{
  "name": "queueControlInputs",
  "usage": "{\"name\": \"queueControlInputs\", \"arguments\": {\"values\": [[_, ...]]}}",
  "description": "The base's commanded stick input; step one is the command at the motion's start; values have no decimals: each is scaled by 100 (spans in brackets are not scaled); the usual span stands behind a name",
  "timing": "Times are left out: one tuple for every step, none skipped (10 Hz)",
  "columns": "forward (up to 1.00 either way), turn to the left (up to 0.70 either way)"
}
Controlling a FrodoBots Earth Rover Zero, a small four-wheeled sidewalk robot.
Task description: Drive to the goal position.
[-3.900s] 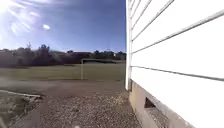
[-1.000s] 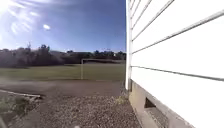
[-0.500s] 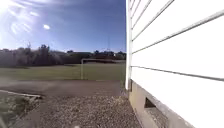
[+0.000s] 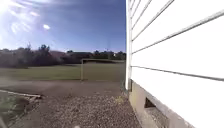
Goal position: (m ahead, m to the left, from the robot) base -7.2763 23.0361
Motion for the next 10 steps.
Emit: {"name": "queueControlInputs", "arguments": {"values": [[5, 0], [5, 0], [5, 0], [5, 0], [5, 0], [5, 0], [5, 0], [5, 0], [5, 0], [5, 0]]}}
